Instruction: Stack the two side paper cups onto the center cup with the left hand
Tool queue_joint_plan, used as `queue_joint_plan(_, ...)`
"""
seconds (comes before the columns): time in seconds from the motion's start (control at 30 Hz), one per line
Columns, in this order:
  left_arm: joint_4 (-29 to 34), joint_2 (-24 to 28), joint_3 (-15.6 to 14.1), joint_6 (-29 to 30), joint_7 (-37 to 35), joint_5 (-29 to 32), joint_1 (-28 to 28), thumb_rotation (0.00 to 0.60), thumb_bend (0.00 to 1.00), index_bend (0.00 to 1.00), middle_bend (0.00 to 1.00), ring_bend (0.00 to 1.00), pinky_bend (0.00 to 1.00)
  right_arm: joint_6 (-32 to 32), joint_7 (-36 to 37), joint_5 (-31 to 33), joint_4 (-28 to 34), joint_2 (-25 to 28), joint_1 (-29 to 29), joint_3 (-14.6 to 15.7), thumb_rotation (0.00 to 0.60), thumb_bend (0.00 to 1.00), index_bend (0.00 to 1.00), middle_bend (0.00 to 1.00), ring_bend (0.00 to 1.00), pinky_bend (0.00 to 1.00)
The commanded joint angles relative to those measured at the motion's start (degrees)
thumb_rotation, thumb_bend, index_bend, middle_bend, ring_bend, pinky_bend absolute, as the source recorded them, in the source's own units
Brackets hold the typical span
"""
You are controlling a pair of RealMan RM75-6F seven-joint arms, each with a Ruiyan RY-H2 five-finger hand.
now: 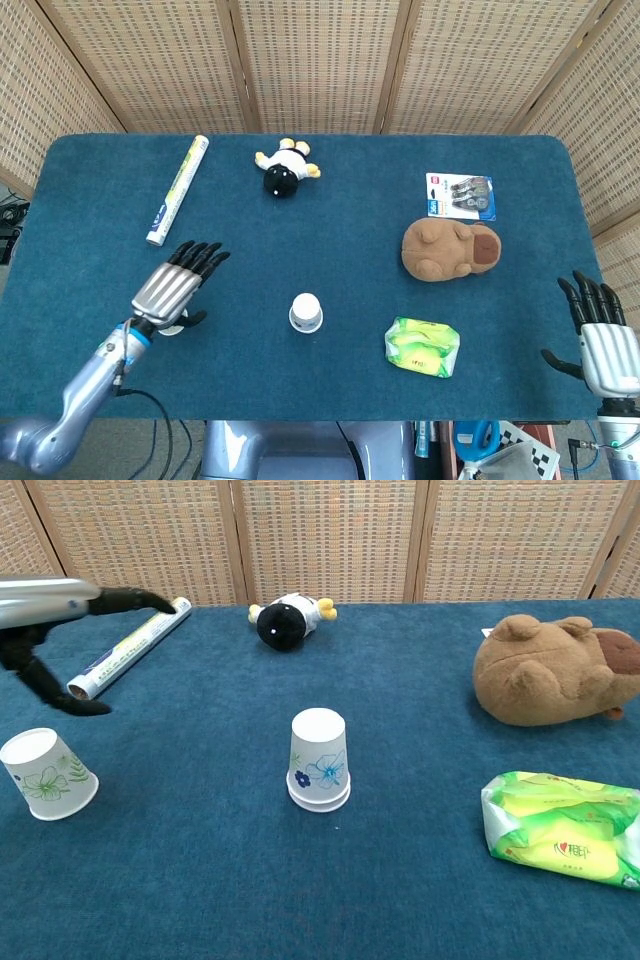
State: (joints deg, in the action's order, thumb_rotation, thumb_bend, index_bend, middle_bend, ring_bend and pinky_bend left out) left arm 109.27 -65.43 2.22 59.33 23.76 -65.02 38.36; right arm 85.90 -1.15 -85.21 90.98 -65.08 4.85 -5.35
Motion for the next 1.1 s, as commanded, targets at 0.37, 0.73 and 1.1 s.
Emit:
queue_joint_plan(0.37,-14.6,3.4,-7.4,4.7,-22.0,-14.8,-11.3,0.600,0.28,0.00,0.00,0.00,0.00,-0.2,-2.9,-0.7,0.4,-1.2,0.3,0.6,0.600,0.00,0.00,0.00,0.00,0.00)
queue_joint_plan(0.73,-20.5,-1.3,-6.8,-1.0,-24.2,-14.3,-10.7,0.600,0.28,0.02,0.00,0.00,0.00,-0.6,-2.4,0.1,0.0,-1.2,0.4,0.3,0.600,0.00,0.00,0.00,0.00,0.00)
queue_joint_plan(1.1,-22.5,-4.8,-4.9,-4.5,-22.8,-12.1,-9.7,0.600,0.28,0.16,0.00,0.00,0.00,-0.6,-2.1,0.2,-0.1,-1.1,0.4,0.2,0.600,0.00,0.00,0.00,0.00,0.00)
